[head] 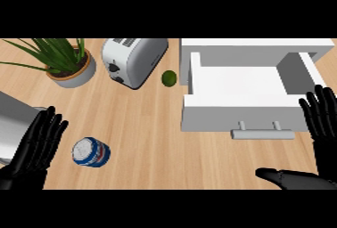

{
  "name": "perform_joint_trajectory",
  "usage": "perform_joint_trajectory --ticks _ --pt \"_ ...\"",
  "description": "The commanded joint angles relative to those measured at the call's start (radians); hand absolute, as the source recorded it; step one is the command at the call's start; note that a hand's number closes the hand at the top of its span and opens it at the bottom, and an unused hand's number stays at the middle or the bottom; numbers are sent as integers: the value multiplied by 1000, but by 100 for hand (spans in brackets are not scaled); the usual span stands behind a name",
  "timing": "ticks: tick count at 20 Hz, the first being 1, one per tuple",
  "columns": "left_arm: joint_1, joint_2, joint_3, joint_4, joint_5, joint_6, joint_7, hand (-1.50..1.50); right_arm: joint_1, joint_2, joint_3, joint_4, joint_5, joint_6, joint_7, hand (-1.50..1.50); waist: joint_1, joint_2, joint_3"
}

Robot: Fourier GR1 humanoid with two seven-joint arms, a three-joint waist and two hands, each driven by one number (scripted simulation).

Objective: Pick up the can, place it into the drawer and close the drawer

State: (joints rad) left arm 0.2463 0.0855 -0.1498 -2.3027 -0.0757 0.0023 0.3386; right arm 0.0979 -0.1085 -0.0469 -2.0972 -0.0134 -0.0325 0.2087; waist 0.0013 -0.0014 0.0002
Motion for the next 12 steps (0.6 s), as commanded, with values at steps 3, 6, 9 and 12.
perform_joint_trajectory --ticks 3,6,9,12 --pt "166 15 6 -139 47 -37 24 -150 108 -13 -71 -22 -64 57 -70 -150 2 -1 0" --pt "121 -18 37 -38 60 -17 2 -150 123 -9 -64 -31 -42 66 -71 -150 -1 0 0" --pt "120 -24 31 -56 31 -10 20 -150 119 -6 -84 71 -63 108 -160 -150 0 0 0" --pt "16 -52 40 9 -6 37 61 -150 133 46 -24 26 -2 62 -112 -150 -3 1 0"
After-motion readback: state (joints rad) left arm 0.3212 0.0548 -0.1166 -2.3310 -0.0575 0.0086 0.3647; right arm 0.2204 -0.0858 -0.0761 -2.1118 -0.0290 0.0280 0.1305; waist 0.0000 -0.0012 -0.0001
